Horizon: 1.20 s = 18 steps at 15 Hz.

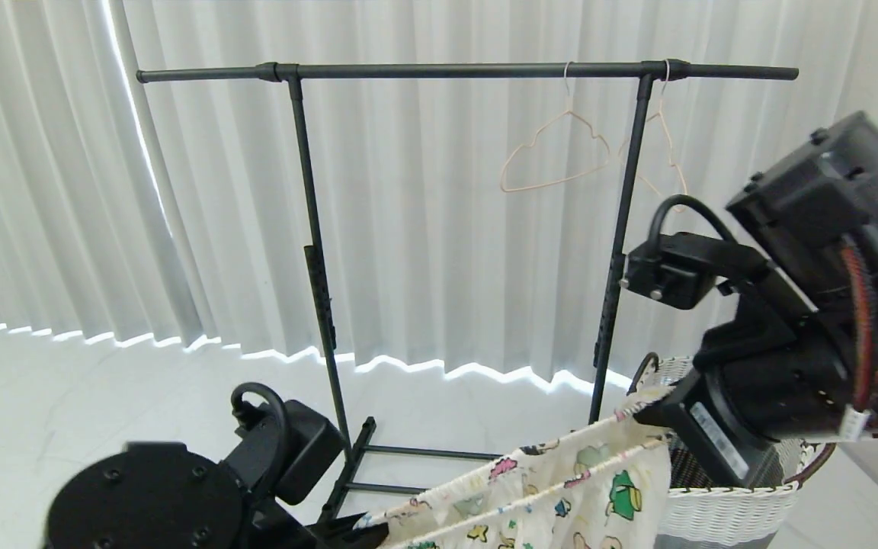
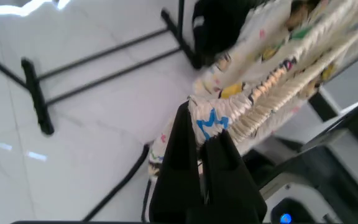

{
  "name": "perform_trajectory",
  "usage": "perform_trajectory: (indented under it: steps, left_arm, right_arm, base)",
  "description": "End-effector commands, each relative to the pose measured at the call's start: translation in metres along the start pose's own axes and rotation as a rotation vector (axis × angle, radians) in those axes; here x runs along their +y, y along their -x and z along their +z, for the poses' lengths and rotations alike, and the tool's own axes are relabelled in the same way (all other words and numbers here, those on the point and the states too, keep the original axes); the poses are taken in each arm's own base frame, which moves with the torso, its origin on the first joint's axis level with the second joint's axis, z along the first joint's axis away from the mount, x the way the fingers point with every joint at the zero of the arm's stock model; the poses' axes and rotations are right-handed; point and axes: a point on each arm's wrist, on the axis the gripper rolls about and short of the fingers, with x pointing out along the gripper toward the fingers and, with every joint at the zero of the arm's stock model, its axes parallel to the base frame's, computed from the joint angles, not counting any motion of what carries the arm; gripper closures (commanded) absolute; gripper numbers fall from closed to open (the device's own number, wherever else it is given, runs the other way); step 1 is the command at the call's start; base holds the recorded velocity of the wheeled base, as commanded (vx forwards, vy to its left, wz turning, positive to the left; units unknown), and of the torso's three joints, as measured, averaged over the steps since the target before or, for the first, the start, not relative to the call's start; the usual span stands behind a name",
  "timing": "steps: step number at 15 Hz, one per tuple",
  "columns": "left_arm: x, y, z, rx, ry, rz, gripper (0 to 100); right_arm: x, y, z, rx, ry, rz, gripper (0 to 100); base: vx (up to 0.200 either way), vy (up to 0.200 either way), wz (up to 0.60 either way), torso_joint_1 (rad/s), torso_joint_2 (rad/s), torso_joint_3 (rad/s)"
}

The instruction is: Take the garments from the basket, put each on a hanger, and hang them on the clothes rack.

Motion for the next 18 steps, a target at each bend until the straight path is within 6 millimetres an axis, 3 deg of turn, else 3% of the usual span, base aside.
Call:
perform_trajectory:
  steps: [1,4,8,11,14,18]
  left_arm:
    - [-0.004,0.013,0.033,-0.111,0.012,-0.023,100]
    - [-0.012,0.039,0.098,-0.034,-0.001,0.013,100]
    - [-0.021,0.066,0.158,-0.117,0.018,0.002,100]
    - [-0.022,0.087,0.171,-0.141,-0.007,0.0,100]
    - [-0.023,0.088,0.17,-0.147,-0.059,0.037,100]
    - [-0.027,0.078,0.177,-0.177,-0.196,0.061,100]
  right_arm:
    - [-0.01,0.034,-0.025,-0.068,-0.025,-0.013,100]
    - [-0.02,0.066,-0.026,-0.185,-0.071,-0.053,100]
    - [-0.03,0.103,0.008,-0.376,-0.118,-0.079,100]
    - [-0.037,0.118,0.027,-0.454,-0.087,-0.109,100]
    - [-0.038,0.12,0.025,-0.451,-0.067,-0.115,100]
    - [-0.037,0.147,-0.017,-0.382,-0.025,-0.023,100]
  base:
    - [0.0,0.0,0.0,0.0,0.0,0.0]
    - [0.0,0.0,0.0,0.0,0.0,0.0]
    - [0.0,0.0,0.0,0.0,0.0,0.0]
    - [0.0,0.0,0.0,0.0,0.0,0.0]
    - [0.0,0.0,0.0,0.0,0.0,0.0]
    - [0.0,0.0,0.0,0.0,0.0,0.0]
